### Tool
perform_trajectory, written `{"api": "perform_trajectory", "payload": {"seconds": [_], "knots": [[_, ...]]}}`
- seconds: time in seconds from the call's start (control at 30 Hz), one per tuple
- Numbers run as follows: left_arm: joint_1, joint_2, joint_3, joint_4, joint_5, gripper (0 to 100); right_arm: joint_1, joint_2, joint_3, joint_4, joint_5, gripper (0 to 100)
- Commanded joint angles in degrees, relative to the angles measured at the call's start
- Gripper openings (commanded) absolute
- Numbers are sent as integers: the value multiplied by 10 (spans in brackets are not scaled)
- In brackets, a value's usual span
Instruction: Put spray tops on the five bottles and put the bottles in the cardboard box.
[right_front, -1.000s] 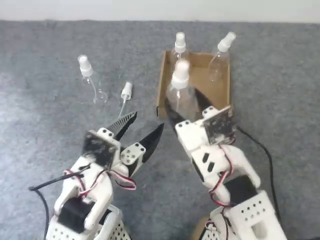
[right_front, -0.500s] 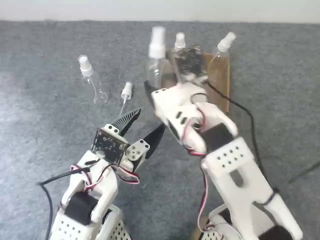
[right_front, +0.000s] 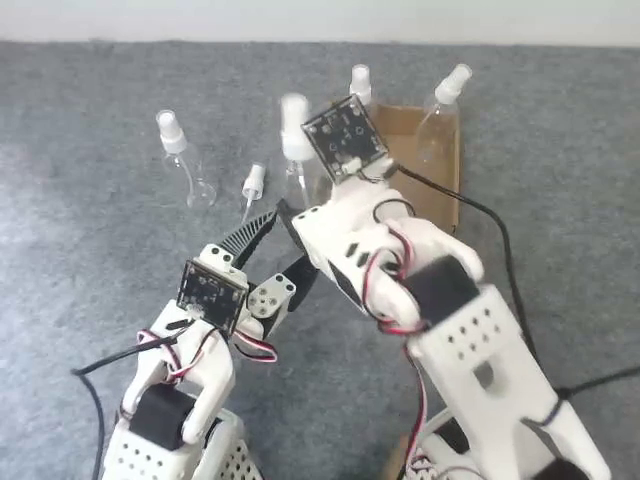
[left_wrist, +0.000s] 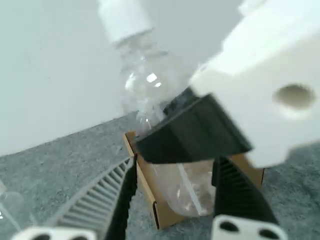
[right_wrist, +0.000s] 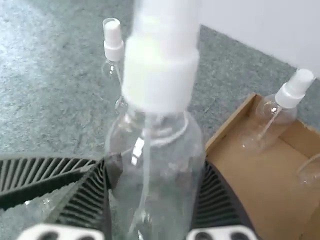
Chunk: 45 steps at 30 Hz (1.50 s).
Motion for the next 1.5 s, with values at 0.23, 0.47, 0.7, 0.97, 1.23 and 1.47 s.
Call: {"api": "perform_trajectory", "payload": {"seconds": [0.23,0.47,0.7,0.97,1.23,1.47], "knots": [[-17,9,1,-18,-5,222,56,-64,-30,6,37,5],[-73,8,4,-38,-3,133,170,31,-47,-91,60,5],[-136,9,5,-29,13,12,176,160,-44,-246,55,5],[-218,4,93,-22,-39,12,178,305,-42,-392,55,5],[-224,8,96,-28,-41,12,178,345,51,-553,36,5],[-223,8,97,-27,-41,12,178,403,39,-571,37,5]]}}
